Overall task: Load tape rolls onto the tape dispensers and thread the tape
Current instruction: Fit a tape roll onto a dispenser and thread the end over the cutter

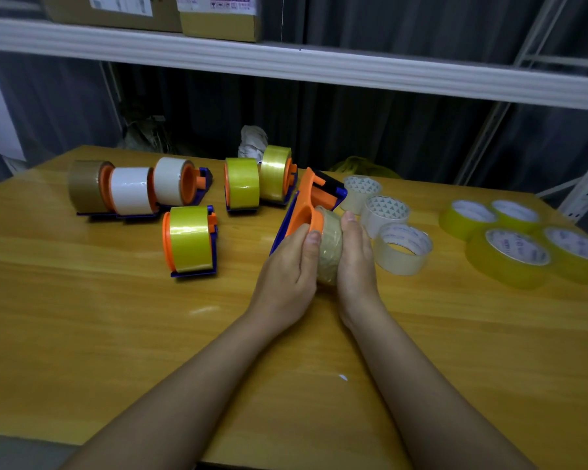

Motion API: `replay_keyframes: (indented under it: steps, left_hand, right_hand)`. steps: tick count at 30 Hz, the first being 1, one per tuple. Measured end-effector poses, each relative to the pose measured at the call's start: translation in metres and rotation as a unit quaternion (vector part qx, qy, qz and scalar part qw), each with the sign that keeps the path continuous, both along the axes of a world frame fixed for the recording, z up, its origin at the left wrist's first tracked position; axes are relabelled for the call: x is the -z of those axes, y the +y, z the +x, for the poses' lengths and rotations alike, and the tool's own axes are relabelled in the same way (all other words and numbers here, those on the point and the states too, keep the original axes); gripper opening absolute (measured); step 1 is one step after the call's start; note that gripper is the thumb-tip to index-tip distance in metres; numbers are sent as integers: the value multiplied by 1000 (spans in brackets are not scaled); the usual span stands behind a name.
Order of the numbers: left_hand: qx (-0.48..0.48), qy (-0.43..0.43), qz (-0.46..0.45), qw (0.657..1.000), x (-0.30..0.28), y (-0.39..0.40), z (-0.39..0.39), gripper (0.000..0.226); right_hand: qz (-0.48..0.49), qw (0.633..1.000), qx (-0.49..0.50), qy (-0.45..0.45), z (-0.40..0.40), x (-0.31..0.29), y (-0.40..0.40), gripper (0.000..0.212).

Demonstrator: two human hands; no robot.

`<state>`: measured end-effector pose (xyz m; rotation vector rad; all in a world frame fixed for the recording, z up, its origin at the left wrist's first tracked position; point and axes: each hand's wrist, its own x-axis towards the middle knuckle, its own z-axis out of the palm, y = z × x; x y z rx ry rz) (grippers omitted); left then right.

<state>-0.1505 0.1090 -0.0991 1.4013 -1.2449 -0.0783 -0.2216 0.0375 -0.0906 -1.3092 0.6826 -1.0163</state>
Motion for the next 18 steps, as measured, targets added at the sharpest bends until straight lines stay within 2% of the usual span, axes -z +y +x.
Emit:
replay_keyframes:
  steps: [4,15,18]
  left_hand:
    - [4,22,-3,1000,-1,0,0,50]
    - [10,70,-33,997,-11,3,-7,54]
    - [16,86,-32,996,-14,4,-8,48]
  right_hand:
    - [-37,999,31,0,3,1,3,49]
    - [-121,990,75,-7,-1,0,6,26]
    - [-154,983,98,-18,1,-3,9,23]
